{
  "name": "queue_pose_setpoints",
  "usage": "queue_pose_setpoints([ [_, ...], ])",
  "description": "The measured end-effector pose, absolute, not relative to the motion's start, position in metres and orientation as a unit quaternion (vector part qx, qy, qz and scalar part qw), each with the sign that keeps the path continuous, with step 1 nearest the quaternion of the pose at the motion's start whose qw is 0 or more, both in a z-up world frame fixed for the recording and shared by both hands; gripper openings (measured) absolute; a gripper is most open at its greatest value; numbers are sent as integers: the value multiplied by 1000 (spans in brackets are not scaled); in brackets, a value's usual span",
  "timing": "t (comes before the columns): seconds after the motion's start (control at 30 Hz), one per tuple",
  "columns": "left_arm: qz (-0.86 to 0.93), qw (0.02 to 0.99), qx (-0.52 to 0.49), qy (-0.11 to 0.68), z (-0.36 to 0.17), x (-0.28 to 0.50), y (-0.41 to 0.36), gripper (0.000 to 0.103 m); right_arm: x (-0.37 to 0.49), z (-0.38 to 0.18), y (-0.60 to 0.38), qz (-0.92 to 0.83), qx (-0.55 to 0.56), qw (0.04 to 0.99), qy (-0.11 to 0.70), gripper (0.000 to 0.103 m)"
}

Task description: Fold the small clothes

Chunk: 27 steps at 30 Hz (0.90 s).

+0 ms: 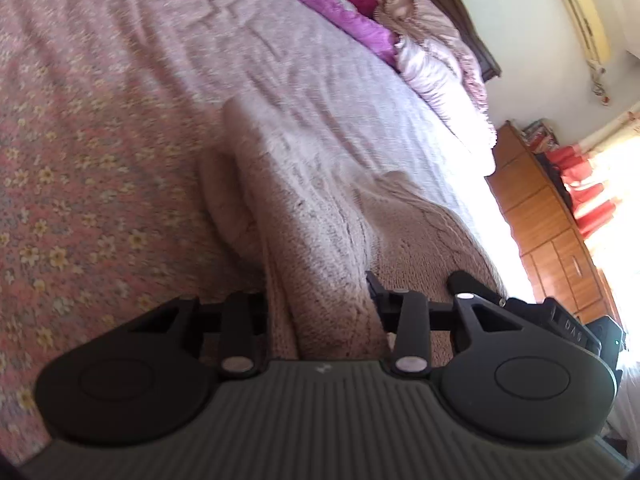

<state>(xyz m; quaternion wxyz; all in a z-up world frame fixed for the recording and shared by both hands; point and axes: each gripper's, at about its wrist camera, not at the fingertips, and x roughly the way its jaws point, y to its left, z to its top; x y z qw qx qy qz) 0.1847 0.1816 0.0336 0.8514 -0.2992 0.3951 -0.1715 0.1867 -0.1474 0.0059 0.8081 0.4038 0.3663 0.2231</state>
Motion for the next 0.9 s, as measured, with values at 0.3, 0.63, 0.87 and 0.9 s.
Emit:
queue_pose_setpoints([
  [0.3, -215, 842, -293, 399, 58, 151, 140, 39, 145, 51, -181, 237, 408, 812, 343, 59],
  [0.63, -264, 837, -248, 409, 63, 113, 75, 39, 58, 71, -245, 207, 405, 836, 307, 59],
  [0.87, -251, 843, -183, 440, 42, 102, 47, 39, 21, 38, -264, 170, 400, 840, 325, 59],
  [0.9, -248, 844, -178, 441, 40, 100, 46, 40, 18, 31, -266, 164, 404, 837, 330, 59],
])
